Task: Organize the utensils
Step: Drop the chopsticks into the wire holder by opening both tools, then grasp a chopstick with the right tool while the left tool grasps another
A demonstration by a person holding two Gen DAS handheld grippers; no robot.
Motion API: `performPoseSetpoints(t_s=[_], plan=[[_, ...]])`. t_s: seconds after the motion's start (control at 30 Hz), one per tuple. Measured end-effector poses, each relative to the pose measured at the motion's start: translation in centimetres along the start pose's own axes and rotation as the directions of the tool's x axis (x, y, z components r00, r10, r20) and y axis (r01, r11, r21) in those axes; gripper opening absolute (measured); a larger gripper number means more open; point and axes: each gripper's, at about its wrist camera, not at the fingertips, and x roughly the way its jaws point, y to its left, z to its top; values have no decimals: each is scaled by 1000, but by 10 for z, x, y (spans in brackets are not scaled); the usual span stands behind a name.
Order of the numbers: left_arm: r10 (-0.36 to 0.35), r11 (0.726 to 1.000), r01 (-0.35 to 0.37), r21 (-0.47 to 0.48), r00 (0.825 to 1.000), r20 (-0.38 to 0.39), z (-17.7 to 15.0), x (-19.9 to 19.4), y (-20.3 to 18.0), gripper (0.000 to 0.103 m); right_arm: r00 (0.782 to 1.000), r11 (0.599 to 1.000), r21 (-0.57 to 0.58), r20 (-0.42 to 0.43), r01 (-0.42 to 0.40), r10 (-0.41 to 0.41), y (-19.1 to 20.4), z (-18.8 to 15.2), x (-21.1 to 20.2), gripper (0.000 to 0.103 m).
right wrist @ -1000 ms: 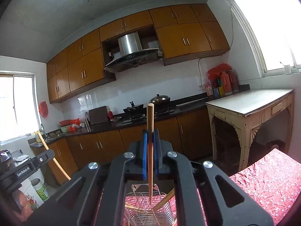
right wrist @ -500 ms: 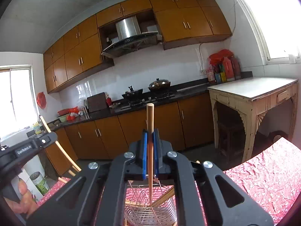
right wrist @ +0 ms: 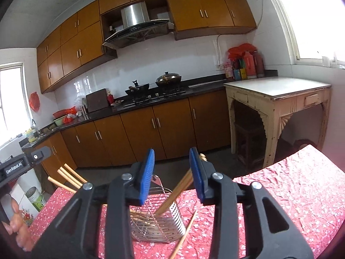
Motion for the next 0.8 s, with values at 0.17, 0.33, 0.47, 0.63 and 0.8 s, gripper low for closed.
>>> performPoseSetpoints(t_s=[0.17,0.33,0.47,0.63,0.8], plan=[[14,1000,-14,-13,1000,10,-12,-29,15,46,1000,1000,18,-28,14,-14,-17,-21,-27,38],[36,999,-36,-4,999,-24,-43,-51,36,48,990,999,30,-140,23,-19,-28,-67,-35,38],[76,997,-73,32,994,-85,-75,-46,52,50,964,998,58,-266,23,-7,-32,-117,-25,38],[140,988,-128,83,978,-153,-111,-27,71,51,907,995,97,-419,13,29,-24,-168,1,38],[155,987,-144,66,965,-213,-133,-13,95,51,866,997,81,-498,3,37,-3,-193,28,36]])
